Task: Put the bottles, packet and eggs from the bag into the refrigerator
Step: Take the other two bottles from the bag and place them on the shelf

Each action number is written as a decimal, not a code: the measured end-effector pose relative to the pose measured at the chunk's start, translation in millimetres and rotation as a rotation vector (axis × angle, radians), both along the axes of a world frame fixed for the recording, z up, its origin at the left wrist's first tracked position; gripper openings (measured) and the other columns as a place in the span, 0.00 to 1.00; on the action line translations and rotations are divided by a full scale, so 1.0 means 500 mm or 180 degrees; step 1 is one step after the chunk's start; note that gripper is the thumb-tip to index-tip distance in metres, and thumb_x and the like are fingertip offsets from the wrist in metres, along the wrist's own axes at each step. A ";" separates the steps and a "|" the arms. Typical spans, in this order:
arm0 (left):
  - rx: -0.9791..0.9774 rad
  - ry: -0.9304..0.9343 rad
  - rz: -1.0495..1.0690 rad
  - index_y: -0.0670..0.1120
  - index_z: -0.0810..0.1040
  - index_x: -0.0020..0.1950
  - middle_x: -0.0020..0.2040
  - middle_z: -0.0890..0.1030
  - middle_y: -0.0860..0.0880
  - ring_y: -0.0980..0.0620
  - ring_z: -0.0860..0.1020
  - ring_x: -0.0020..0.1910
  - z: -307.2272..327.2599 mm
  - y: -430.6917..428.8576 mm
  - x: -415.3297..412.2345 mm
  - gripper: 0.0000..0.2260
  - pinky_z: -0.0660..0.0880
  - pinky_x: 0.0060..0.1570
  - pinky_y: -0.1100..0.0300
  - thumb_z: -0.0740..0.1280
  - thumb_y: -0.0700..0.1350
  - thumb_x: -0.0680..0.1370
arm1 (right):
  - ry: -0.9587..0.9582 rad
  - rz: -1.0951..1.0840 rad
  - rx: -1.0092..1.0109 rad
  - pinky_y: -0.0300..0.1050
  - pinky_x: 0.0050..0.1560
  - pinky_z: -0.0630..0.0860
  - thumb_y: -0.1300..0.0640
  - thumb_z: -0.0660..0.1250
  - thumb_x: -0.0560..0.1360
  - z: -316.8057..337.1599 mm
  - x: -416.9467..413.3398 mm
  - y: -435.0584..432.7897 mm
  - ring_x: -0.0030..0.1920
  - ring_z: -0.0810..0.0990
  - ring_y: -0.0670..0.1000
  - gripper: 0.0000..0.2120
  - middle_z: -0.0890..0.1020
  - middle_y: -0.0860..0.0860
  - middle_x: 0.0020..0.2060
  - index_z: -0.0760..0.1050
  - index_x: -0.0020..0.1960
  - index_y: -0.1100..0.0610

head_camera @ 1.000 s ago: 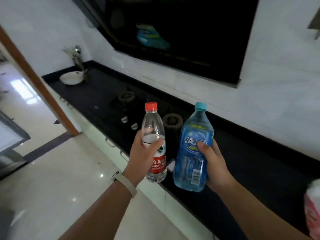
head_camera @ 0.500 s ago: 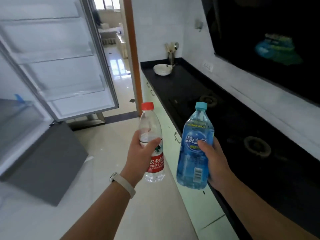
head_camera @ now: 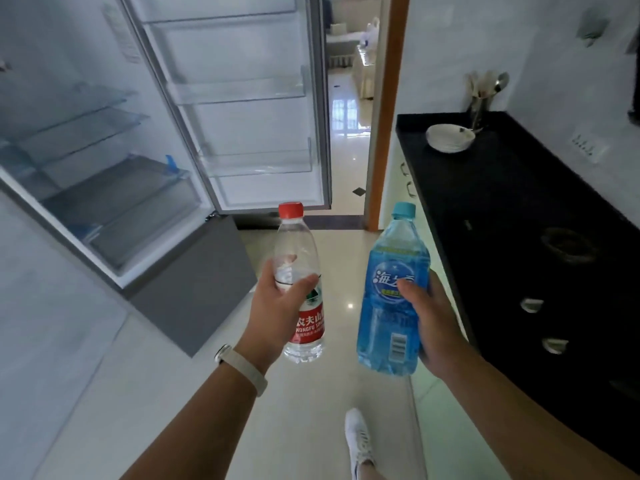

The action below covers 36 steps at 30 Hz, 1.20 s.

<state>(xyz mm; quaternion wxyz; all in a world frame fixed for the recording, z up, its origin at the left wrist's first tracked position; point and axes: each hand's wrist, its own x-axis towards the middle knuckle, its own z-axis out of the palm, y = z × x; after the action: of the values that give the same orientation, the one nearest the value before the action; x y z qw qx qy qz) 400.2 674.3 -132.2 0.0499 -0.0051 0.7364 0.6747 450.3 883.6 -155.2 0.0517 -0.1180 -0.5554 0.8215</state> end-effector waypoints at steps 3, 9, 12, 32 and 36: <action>-0.0104 -0.0018 0.0157 0.54 0.72 0.61 0.51 0.82 0.48 0.46 0.84 0.47 -0.002 0.009 -0.068 0.16 0.81 0.51 0.45 0.71 0.48 0.76 | -0.0010 0.0181 0.0016 0.49 0.42 0.80 0.48 0.74 0.63 -0.001 -0.095 0.009 0.47 0.85 0.54 0.31 0.83 0.54 0.49 0.71 0.63 0.54; -0.0269 0.0044 0.0531 0.54 0.71 0.60 0.51 0.81 0.47 0.46 0.83 0.48 0.025 0.022 -0.204 0.14 0.80 0.52 0.45 0.70 0.46 0.76 | 0.0011 0.0555 0.0007 0.54 0.46 0.80 0.44 0.75 0.60 0.005 -0.275 0.037 0.51 0.84 0.58 0.38 0.82 0.58 0.53 0.69 0.66 0.55; -0.0309 0.0118 0.0687 0.57 0.71 0.57 0.52 0.81 0.47 0.46 0.83 0.48 0.034 0.022 -0.259 0.13 0.80 0.52 0.47 0.70 0.45 0.77 | 0.0018 0.0764 0.0011 0.54 0.46 0.80 0.42 0.77 0.59 0.013 -0.355 0.039 0.50 0.84 0.57 0.41 0.82 0.57 0.53 0.68 0.66 0.55; -0.0143 0.0210 0.1463 0.58 0.71 0.58 0.52 0.82 0.51 0.51 0.84 0.47 0.020 -0.196 -0.479 0.14 0.79 0.46 0.57 0.70 0.46 0.76 | 0.0134 0.1737 0.0272 0.53 0.46 0.81 0.45 0.75 0.61 0.027 -0.684 -0.186 0.50 0.84 0.58 0.35 0.82 0.58 0.52 0.70 0.64 0.55; -0.0020 0.0213 0.1460 0.59 0.72 0.56 0.50 0.83 0.52 0.53 0.84 0.45 0.015 -0.273 -0.555 0.13 0.78 0.42 0.60 0.70 0.45 0.76 | 0.0139 0.1764 0.0346 0.51 0.45 0.80 0.46 0.75 0.60 0.029 -0.756 -0.274 0.48 0.85 0.57 0.32 0.83 0.54 0.49 0.72 0.61 0.53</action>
<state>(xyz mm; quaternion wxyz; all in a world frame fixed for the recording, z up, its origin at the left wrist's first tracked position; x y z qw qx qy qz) 122.5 537.8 -124.9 -0.1293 -0.1502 0.7192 0.6659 72.6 746.4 -140.5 -0.1566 0.0589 -0.6085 0.7757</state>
